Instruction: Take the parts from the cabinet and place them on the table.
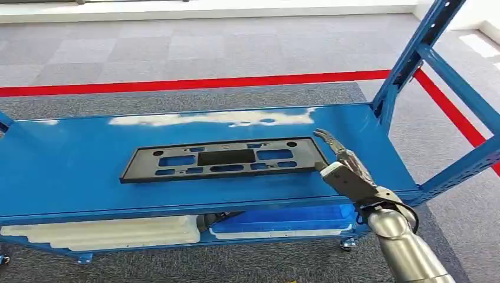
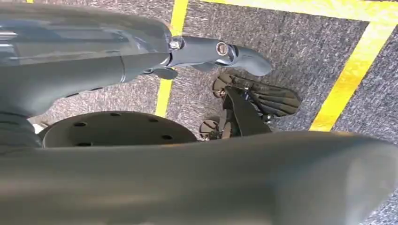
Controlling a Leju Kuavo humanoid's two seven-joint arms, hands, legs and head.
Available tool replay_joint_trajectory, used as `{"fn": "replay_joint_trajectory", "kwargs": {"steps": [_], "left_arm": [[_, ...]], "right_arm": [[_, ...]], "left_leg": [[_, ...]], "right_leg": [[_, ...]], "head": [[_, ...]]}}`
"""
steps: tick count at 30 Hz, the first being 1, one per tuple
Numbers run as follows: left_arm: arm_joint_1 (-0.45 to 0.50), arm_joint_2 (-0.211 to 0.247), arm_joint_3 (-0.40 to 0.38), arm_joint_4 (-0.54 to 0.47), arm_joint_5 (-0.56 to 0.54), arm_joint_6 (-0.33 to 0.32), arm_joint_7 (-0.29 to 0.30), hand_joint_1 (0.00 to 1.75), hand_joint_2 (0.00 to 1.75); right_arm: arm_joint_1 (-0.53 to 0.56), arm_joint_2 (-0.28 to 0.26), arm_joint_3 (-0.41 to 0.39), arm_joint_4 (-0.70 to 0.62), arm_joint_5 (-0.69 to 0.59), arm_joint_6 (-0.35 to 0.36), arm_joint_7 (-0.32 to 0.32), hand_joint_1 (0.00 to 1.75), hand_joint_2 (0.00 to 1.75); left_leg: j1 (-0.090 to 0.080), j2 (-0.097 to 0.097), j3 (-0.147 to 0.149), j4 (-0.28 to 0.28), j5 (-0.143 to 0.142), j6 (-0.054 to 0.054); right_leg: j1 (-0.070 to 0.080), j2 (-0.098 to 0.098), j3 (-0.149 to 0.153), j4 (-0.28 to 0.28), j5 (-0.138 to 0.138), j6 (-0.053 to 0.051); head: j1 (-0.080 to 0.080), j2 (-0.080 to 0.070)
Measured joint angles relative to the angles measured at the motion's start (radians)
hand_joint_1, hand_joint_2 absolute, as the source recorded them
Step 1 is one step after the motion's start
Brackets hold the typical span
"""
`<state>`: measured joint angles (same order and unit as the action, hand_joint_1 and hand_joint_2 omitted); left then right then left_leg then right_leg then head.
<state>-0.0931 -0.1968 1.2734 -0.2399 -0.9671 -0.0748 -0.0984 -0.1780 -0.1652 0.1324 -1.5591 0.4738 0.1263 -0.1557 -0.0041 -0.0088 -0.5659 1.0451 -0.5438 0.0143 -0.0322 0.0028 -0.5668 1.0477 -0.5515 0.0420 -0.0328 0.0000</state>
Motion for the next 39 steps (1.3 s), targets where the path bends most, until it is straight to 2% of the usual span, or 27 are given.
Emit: {"fn": "replay_joint_trajectory", "kwargs": {"steps": [13,16,24,25,31,39], "left_arm": [[0.001,0.0,-0.02,0.0,-0.027,-0.015,0.013,0.0,0.0],[0.001,0.0,-0.031,0.0,-0.045,-0.017,0.018,0.0,0.0],[0.001,0.001,-0.056,0.004,-0.071,-0.018,0.018,0.0,0.0],[0.001,0.001,-0.06,0.005,-0.074,-0.018,0.018,0.0,0.0],[0.001,0.001,-0.065,0.008,-0.078,-0.018,0.018,0.0,0.0],[0.0,0.001,-0.069,0.008,-0.079,-0.021,0.019,0.0,0.0]], "right_arm": [[-0.036,-0.015,0.087,0.07,0.133,-0.064,0.024,0.0,0.0],[-0.058,-0.029,0.128,0.096,0.172,-0.101,0.038,0.0,0.0],[-0.141,-0.053,0.259,0.187,0.288,-0.143,0.11,0.0,0.0],[-0.151,-0.056,0.276,0.198,0.302,-0.145,0.119,0.0,1.75],[-0.192,-0.06,0.346,0.251,0.33,-0.146,0.142,0.0,1.75],[-0.23,-0.058,0.401,0.307,0.343,-0.145,0.153,0.0,1.75]], "left_leg": [[0.0,0.0,0.0,0.0,0.0,0.0],[0.0,0.0,0.0,0.0,0.0,0.0],[0.0,0.0,0.0,0.0,0.0,0.0],[0.0,0.0,0.0,0.0,0.0,0.0],[0.0,0.0,0.0,0.0,0.0,0.0],[0.0,0.0,0.0,0.0,0.0,0.0]], "right_leg": [[0.0,0.0,0.0,0.0,0.0,0.0],[0.0,0.0,0.0,0.0,0.0,0.0],[0.0,0.0,0.0,0.0,0.0,0.0],[0.0,0.0,0.0,0.0,0.0,0.0],[0.0,0.0,0.0,0.0,0.0,0.0],[0.0,0.0,0.0,0.0,0.0,0.0]], "head": [[0.0,0.0],[0.0,0.0],[0.0,0.0],[0.0,0.0],[0.0,0.0],[0.0,0.0]]}}
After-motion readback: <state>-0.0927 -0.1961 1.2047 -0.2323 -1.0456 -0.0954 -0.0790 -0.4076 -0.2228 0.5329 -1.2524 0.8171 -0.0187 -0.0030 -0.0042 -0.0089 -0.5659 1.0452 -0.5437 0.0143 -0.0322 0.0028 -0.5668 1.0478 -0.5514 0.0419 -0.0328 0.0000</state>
